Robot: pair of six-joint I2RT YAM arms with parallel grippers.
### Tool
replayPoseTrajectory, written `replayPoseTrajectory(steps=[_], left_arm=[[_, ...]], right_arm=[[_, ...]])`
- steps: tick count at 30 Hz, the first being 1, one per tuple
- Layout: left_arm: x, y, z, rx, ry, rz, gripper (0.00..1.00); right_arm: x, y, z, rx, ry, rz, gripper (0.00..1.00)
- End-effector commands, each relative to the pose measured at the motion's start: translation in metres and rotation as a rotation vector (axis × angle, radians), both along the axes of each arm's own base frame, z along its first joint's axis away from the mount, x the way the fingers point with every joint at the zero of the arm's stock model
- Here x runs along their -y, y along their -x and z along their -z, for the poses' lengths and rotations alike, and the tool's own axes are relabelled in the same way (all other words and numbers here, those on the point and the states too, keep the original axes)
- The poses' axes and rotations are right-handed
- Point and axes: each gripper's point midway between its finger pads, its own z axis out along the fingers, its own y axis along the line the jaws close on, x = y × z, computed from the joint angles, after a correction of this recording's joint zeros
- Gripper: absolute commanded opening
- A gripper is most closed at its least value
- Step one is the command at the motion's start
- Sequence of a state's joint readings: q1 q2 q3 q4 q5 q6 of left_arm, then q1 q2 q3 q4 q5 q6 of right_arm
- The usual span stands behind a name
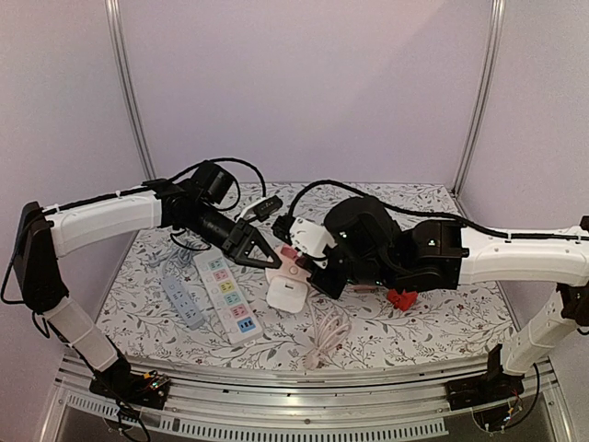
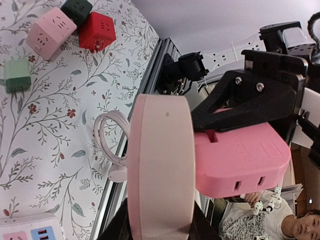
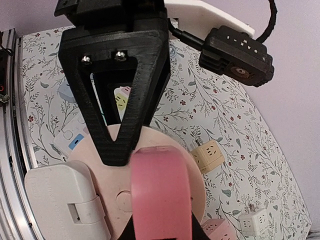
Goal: Pull the plug off the socket
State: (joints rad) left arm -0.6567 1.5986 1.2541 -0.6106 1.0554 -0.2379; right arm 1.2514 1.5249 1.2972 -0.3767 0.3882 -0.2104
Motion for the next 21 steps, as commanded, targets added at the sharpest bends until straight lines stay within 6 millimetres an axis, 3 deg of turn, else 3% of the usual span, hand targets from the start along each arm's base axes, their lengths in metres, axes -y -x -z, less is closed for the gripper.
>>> replayPoseTrajectory(steps=[1, 8, 15, 21], left_arm=[[0.005, 0.011, -0.027, 0.014, 0.125, 0.08, 0.0], [0.005, 0.01, -0.024, 0.011, 0.119, 0.078, 0.0], [0.006, 0.01, -0.023, 0.016, 0.115, 0.076, 0.0], [0.006, 0.009, -0.02, 0.018, 0.107, 0.07, 0.0]], right_arm=[[-0.002, -0.004, 0.005, -0.006, -0.003, 0.023, 0.16], [-0.004, -0.003, 0.003, 0.003, -0.016, 0.035, 0.0], [-0.006, -0.007, -0.005, -0.04, -0.115, 0.088, 0.0], [0.004, -0.023, -0.004, -0.156, -0.212, 0.149, 0.0]])
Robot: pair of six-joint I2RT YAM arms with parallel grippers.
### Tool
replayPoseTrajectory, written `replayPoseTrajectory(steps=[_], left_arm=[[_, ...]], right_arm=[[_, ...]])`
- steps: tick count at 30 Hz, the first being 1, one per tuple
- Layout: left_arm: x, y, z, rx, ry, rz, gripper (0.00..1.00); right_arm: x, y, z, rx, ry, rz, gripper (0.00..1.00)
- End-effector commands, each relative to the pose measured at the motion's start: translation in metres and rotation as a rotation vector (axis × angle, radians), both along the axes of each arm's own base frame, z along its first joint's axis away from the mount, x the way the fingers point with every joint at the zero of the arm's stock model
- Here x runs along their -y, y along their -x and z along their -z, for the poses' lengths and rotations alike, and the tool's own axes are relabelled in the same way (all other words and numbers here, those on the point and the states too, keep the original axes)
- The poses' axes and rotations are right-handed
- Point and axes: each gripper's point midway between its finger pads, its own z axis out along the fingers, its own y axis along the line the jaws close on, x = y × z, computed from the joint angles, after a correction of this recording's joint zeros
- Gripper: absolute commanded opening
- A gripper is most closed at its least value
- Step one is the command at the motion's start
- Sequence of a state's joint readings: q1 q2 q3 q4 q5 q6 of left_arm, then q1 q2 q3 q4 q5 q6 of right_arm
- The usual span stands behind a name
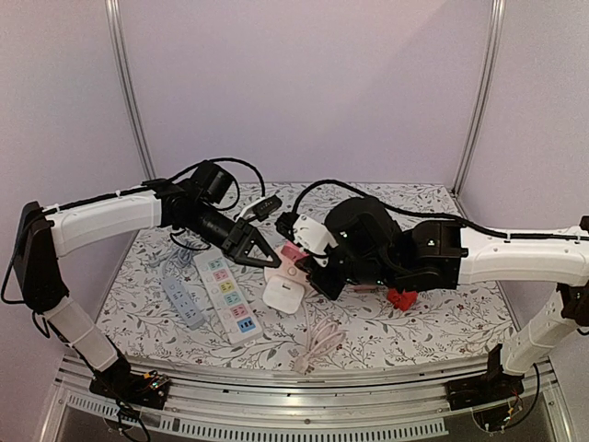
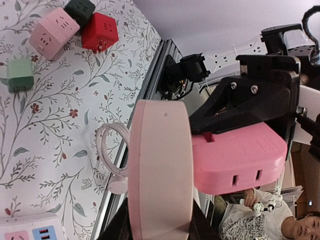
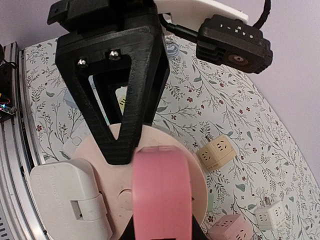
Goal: Pull the plug off the socket
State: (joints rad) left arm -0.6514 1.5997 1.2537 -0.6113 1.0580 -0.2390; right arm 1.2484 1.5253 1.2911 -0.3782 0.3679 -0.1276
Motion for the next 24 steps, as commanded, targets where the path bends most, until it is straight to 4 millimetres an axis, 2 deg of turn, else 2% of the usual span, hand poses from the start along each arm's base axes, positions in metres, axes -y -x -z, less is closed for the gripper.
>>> replayPoseTrajectory(steps=[1, 7, 13, 24], left_arm=[[0.007, 0.01, -0.021, 0.023, 0.106, 0.074, 0.0], [0.007, 0.009, -0.018, 0.024, 0.096, 0.067, 0.0], [0.006, 0.007, -0.018, 0.033, 0.089, 0.06, 0.0], [-0.004, -0.024, 0.003, -0.041, 0.024, -0.057, 0.0]], right_arm=[[0.006, -0.026, -0.006, -0.112, -0.179, 0.124, 0.0], [0.013, -0.027, -0.015, -0.176, -0.268, 0.114, 0.0], [0.012, -0.023, -0.014, -0.185, -0.265, 0.089, 0.0], [-0.002, -0.003, -0.008, 0.018, -0.094, 0.085, 0.0]])
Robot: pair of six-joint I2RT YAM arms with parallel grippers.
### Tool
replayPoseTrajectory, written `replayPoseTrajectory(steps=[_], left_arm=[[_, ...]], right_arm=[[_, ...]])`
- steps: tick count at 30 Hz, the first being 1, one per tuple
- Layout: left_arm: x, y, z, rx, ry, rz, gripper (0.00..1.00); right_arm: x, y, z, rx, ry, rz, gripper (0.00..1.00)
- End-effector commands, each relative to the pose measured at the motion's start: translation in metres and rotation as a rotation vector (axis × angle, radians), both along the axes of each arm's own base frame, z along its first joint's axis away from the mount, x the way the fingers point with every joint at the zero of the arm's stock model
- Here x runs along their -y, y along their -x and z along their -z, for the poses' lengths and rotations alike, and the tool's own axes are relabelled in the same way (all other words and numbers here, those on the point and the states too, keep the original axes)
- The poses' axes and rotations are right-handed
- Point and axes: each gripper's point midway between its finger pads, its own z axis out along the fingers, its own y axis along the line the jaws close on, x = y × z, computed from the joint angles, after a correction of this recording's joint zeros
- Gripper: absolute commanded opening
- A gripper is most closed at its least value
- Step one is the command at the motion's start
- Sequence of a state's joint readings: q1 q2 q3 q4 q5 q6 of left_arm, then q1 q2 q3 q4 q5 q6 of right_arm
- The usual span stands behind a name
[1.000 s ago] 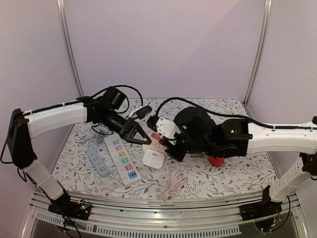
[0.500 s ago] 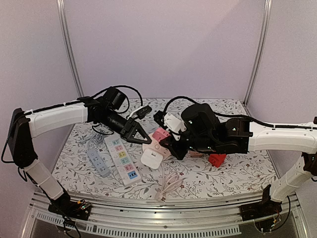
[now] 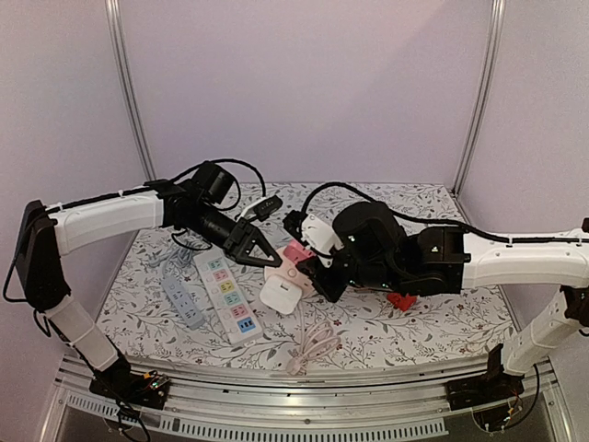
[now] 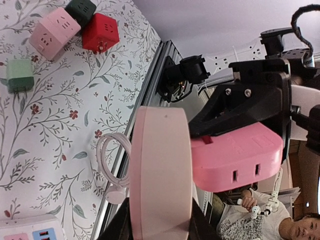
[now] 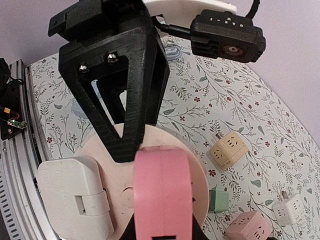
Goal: Pull the plug off the socket
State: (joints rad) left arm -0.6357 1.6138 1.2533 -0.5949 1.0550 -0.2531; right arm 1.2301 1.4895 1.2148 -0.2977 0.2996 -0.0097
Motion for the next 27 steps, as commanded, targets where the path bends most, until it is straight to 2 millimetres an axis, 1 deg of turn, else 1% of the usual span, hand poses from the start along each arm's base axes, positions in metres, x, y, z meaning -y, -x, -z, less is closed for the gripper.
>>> replayPoseTrajectory(steps=[1, 6, 7, 8, 10, 15, 19, 21, 24, 27], left_arm=[[-0.003, -0.018, 0.002, -0.04, 0.025, -0.043, 0.0], [-0.008, -0.027, 0.007, -0.061, 0.009, -0.08, 0.0], [-0.008, -0.028, 0.007, -0.059, 0.009, -0.083, 0.0], [-0.009, -0.029, 0.008, -0.06, 0.007, -0.087, 0.0], [-0.01, -0.03, 0.009, -0.061, 0.003, -0.093, 0.0], [-0.01, -0.031, 0.009, -0.048, -0.002, -0.098, 0.0], [-0.01, -0.03, 0.008, -0.012, -0.011, -0.102, 0.0], [-0.008, -0.027, 0.007, -0.003, -0.007, -0.088, 0.0], [-0.005, -0.023, 0.006, 0.006, -0.004, -0.072, 0.0], [-0.003, -0.019, 0.002, 0.024, 0.008, -0.056, 0.0]], right_arm=[[-0.004, -0.005, -0.012, 0.127, 0.044, 0.067, 0.0], [-0.011, 0.001, -0.008, 0.2, 0.126, 0.068, 0.0], [-0.013, 0.002, -0.005, 0.207, 0.145, 0.062, 0.0], [-0.014, 0.002, -0.007, 0.217, 0.15, 0.064, 0.0], [-0.016, 0.003, -0.004, 0.22, 0.162, 0.063, 0.0], [-0.013, 0.0, -0.011, 0.212, 0.134, 0.088, 0.0], [-0.005, -0.009, -0.02, 0.151, 0.061, 0.124, 0.0], [-0.001, -0.014, -0.025, 0.086, -0.003, 0.147, 0.0], [0.004, -0.02, -0.028, -0.014, -0.087, 0.169, 0.0], [0.008, -0.026, -0.026, -0.088, -0.13, 0.173, 0.0]])
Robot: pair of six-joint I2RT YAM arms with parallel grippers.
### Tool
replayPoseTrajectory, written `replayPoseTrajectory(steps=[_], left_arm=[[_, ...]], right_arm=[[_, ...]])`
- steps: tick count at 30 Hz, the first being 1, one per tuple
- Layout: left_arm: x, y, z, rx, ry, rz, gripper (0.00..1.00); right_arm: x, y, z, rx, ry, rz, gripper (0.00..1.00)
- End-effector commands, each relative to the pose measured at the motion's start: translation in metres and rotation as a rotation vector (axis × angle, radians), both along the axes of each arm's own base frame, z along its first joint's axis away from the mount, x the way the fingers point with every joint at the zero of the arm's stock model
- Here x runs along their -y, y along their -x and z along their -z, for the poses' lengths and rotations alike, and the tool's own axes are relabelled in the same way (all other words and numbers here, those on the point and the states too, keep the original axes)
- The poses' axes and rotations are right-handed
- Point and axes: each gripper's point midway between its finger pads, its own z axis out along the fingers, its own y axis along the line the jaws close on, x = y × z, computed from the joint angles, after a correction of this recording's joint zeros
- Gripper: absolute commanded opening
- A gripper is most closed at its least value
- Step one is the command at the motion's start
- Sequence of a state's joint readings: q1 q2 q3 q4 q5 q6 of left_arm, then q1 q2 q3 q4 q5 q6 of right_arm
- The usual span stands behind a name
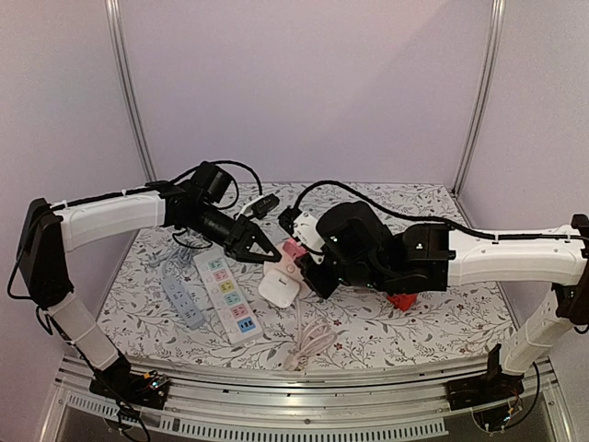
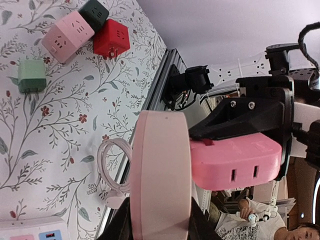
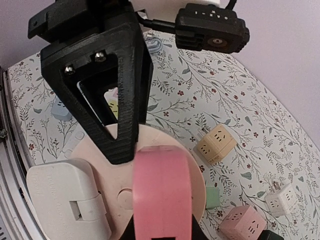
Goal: Pull the plug off the socket
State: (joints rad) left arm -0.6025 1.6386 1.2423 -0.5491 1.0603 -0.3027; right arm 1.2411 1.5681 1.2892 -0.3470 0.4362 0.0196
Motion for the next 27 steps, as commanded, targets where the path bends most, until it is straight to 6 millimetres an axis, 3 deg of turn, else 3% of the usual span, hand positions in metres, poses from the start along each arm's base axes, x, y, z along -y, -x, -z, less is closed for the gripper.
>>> replayPoseTrajectory(steps=[1, 10, 17, 27], left_arm=[[0.0, -0.001, -0.008, 0.07, 0.015, -0.001, 0.0], [0.001, 0.001, -0.012, 0.092, 0.019, 0.005, 0.0], [-0.008, -0.019, 0.007, 0.031, -0.037, -0.072, 0.0], [-0.017, -0.033, 0.028, -0.014, -0.114, -0.133, 0.0]], right_arm=[[0.011, -0.01, -0.031, -0.14, -0.217, 0.066, 0.0], [0.005, -0.003, -0.032, -0.206, -0.26, 0.033, 0.0], [-0.005, 0.019, -0.04, -0.044, -0.17, -0.015, 0.0], [-0.012, 0.03, -0.046, 0.146, -0.017, -0.007, 0.0]])
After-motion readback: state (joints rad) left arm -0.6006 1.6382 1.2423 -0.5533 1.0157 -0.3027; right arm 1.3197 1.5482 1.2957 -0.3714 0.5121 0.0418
